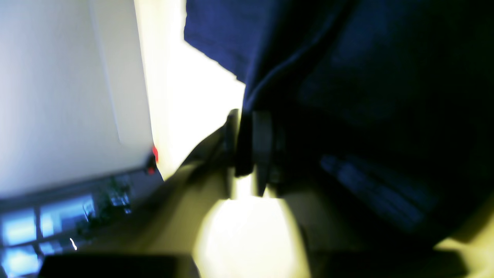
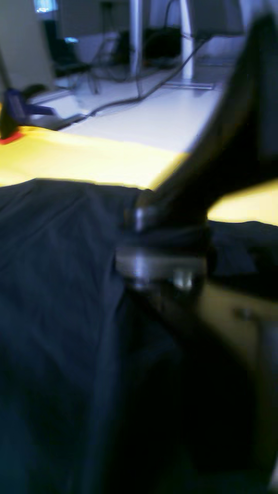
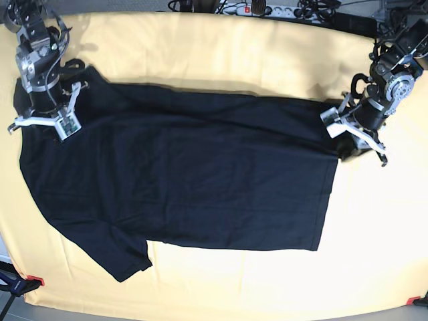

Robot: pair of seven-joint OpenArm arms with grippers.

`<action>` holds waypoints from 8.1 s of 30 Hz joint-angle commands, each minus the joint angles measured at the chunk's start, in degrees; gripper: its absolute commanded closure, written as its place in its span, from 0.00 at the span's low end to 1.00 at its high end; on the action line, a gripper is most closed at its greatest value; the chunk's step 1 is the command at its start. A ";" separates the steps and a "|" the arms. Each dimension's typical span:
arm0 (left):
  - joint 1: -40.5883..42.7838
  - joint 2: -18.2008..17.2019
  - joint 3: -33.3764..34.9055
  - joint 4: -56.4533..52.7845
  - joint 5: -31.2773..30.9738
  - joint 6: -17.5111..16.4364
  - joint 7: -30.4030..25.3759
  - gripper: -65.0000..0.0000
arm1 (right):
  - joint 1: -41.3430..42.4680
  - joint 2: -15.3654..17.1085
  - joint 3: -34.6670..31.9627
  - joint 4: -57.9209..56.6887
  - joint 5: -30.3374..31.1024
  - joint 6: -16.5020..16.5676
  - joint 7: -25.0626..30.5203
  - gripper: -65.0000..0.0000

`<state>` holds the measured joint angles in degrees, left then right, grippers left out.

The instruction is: Fold the T-shirt properly

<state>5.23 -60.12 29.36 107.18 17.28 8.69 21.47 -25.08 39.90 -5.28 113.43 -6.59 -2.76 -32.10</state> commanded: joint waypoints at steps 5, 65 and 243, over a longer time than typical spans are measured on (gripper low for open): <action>-0.33 0.00 -0.55 -0.17 -2.80 3.10 2.36 0.50 | 2.58 1.05 0.52 -3.13 -0.90 -0.98 0.37 0.49; -0.52 -9.40 -0.50 -0.22 0.66 -31.58 -10.84 0.53 | -4.90 1.05 0.52 10.97 4.92 8.50 -15.96 0.58; 6.60 -28.88 -0.50 23.80 -27.80 -48.69 12.59 0.49 | -35.08 3.93 9.94 18.53 -0.98 4.83 -18.73 0.56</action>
<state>12.21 -88.38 29.41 130.45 -10.68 -39.72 33.89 -59.86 43.16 4.27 130.96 -6.52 2.72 -50.98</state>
